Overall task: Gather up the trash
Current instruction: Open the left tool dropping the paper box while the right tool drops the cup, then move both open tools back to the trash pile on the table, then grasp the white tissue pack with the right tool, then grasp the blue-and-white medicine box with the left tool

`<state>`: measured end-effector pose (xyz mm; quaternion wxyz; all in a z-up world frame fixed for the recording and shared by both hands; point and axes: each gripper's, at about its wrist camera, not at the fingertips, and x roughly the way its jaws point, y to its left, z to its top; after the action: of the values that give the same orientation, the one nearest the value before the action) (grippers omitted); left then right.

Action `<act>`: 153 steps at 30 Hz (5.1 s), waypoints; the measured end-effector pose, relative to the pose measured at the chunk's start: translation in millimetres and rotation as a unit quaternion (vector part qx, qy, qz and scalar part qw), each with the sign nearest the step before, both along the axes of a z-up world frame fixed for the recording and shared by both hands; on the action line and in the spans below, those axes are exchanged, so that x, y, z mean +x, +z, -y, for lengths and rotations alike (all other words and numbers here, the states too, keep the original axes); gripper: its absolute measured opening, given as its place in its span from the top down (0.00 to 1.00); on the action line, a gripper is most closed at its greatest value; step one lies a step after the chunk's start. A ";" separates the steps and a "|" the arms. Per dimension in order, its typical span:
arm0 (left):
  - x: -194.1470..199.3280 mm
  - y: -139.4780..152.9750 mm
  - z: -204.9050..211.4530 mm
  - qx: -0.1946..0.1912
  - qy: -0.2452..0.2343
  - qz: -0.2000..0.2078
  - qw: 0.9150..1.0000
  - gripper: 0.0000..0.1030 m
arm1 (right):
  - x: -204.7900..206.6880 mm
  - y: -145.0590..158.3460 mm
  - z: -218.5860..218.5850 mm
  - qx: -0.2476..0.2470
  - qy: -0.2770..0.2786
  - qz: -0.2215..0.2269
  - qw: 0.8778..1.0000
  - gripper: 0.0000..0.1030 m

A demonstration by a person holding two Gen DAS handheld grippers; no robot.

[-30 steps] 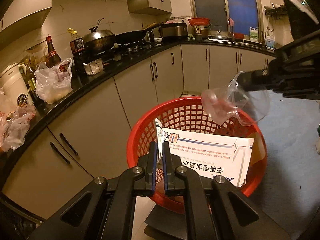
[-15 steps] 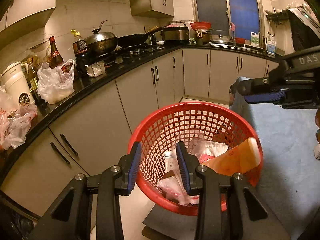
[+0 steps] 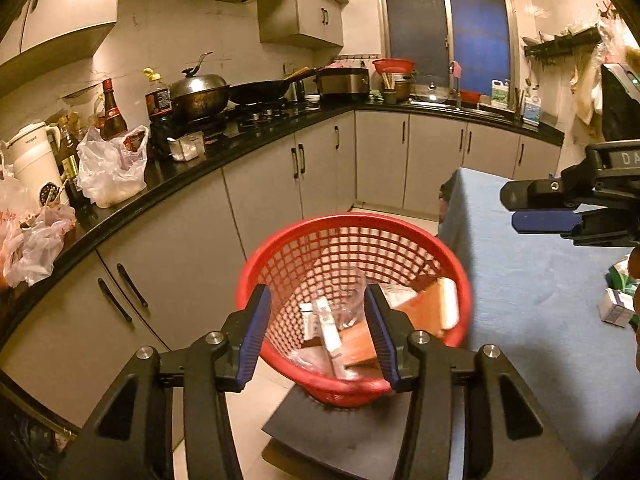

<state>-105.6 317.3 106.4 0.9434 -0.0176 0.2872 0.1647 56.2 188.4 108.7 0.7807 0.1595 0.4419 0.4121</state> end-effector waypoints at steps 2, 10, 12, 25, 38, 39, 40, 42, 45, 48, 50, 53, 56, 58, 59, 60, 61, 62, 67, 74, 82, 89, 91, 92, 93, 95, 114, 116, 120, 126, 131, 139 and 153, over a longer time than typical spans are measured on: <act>-2.1 0.3 7.9 -0.005 -0.004 0.001 1.000 0.51 | -6.3 0.7 12.9 -0.002 -0.006 0.005 1.000 0.56; -7.2 -1.8 44.7 -0.017 -0.030 0.002 0.999 0.50 | -33.1 -14.7 70.7 -0.017 -0.039 0.004 0.999 0.50; -8.8 -0.5 56.2 -0.016 -0.038 0.002 0.999 0.50 | -41.3 -16.7 88.0 -0.013 -0.052 0.003 0.999 0.50; -54.1 53.7 136.1 0.017 -0.118 0.055 0.991 0.45 | -125.9 39.2 183.8 0.024 -0.106 0.075 0.991 0.46; -72.5 74.4 203.8 0.022 -0.203 0.077 0.976 0.41 | -175.5 58.3 259.0 0.031 -0.180 0.107 0.977 0.40; -73.2 72.3 206.7 0.022 -0.206 0.076 0.975 0.41 | -176.9 57.5 263.1 0.033 -0.183 0.107 0.977 0.40; -72.2 70.6 208.6 0.021 -0.209 0.074 0.975 0.41 | -178.5 55.9 267.8 0.034 -0.188 0.106 0.976 0.40; -70.1 65.3 214.3 0.016 -0.217 0.071 0.974 0.41 | -182.5 51.6 276.4 0.035 -0.197 0.108 0.974 0.40; -62.2 57.0 224.3 0.010 -0.227 0.057 0.972 0.41 | -185.0 44.7 288.2 0.025 -0.212 0.110 0.971 0.40; -53.1 52.1 233.6 -0.001 -0.241 0.046 0.969 0.41 | -182.6 36.6 306.9 0.023 -0.228 0.095 0.969 0.40; -46.8 50.1 237.6 -0.006 -0.247 0.040 0.968 0.41 | -182.0 31.5 319.7 0.022 -0.243 0.088 0.966 0.40; -33.6 45.4 247.3 -0.020 -0.263 0.028 0.964 0.41 | -178.0 21.5 339.5 0.023 -0.261 0.075 0.962 0.40; -18.2 36.2 256.6 -0.025 -0.275 0.010 0.961 0.41 | -168.0 5.0 356.8 0.017 -0.283 0.054 0.958 0.40; -7.5 28.1 262.6 -0.026 -0.281 0.000 0.959 0.41 | -159.6 -7.0 366.9 0.018 -0.294 0.037 0.955 0.40; -4.4 24.8 263.5 -0.029 -0.284 -0.004 0.958 0.41 | -154.2 -14.2 372.0 0.016 -0.301 0.027 0.953 0.40; -1.0 21.8 264.9 -0.032 -0.286 -0.006 0.958 0.41 | -150.0 -19.6 376.0 0.015 -0.307 0.019 0.952 0.40; 0.2 20.1 265.1 -0.033 -0.288 -0.007 0.957 0.41 | -144.5 -26.2 380.8 0.017 -0.311 0.008 0.950 0.40; 3.6 16.3 266.5 -0.033 -0.290 -0.011 0.956 0.41 | -138.5 -31.6 384.6 0.020 -0.313 -0.003 0.949 0.40; 18.6 3.9 268.1 -0.038 -0.295 -0.024 0.954 0.41 | -115.2 -45.7 399.6 0.017 -0.337 -0.030 0.941 0.40; 30.2 -9.9 273.3 -0.045 -0.305 -0.040 0.951 0.41 | -75.1 -61.1 429.6 0.056 -0.361 -0.070 0.928 0.40; 56.7 -14.8 274.4 -0.068 -0.305 -0.063 0.948 0.40 | -24.8 -76.9 414.3 0.061 -0.328 -0.115 0.936 0.71; 94.8 -24.9 291.7 -0.106 -0.335 -0.103 0.931 0.28 | -45.6 -60.5 414.6 0.071 -0.324 -0.069 0.941 0.83; 108.4 -28.9 299.6 -0.125 -0.353 -0.117 0.920 0.28 | -58.2 -55.2 419.4 0.086 -0.323 -0.057 0.941 0.83; 115.3 -30.4 305.8 -0.126 -0.361 -0.125 0.916 0.28 | -65.7 -52.2 421.9 0.093 -0.320 -0.049 0.941 0.83; 120.8 -31.3 311.5 -0.126 -0.369 -0.132 0.911 0.28 | -71.4 -50.4 423.5 0.095 -0.320 -0.044 0.942 0.83; 133.4 -30.9 326.7 -0.119 -0.388 -0.132 0.904 0.28 | -86.7 -45.9 428.1 0.101 -0.322 -0.031 0.941 0.83; 142.0 -55.2 338.5 -0.168 -0.519 -0.208 0.812 0.26 | -122.3 -48.4 442.0 0.126 -0.327 -0.028 0.936 0.83; 135.3 -54.9 340.2 -0.145 -0.511 -0.197 0.824 0.26 | -122.6 -48.1 438.0 0.123 -0.328 -0.027 0.936 0.83; 134.9 -58.1 343.7 -0.091 -0.481 -0.175 0.854 0.26 | -122.7 -48.7 437.7 0.123 -0.328 -0.028 0.936 0.83; 134.1 -66.0 363.9 -0.022 -0.503 -0.173 0.846 0.22 | -124.2 -53.2 433.2 0.115 -0.321 -0.034 0.940 0.83; 132.8 -67.9 372.2 0.003 -0.502 -0.168 0.848 0.22 | -126.1 -54.8 431.7 0.118 -0.315 -0.034 0.941 0.83; 150.3 -69.7 372.8 0.001 -0.493 -0.172 0.853 0.23 | -126.5 -55.7 426.1 0.115 -0.308 -0.033 0.944 0.83; 128.4 -76.4 369.1 0.008 -0.454 -0.160 0.877 0.63 | -128.0 -52.3 418.6 0.101 -0.307 -0.023 0.946 0.83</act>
<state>22.8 -51.8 30.0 0.8559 0.1488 0.4095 -0.2787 -71.8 -230.2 56.4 0.8387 0.3752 0.3455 0.1909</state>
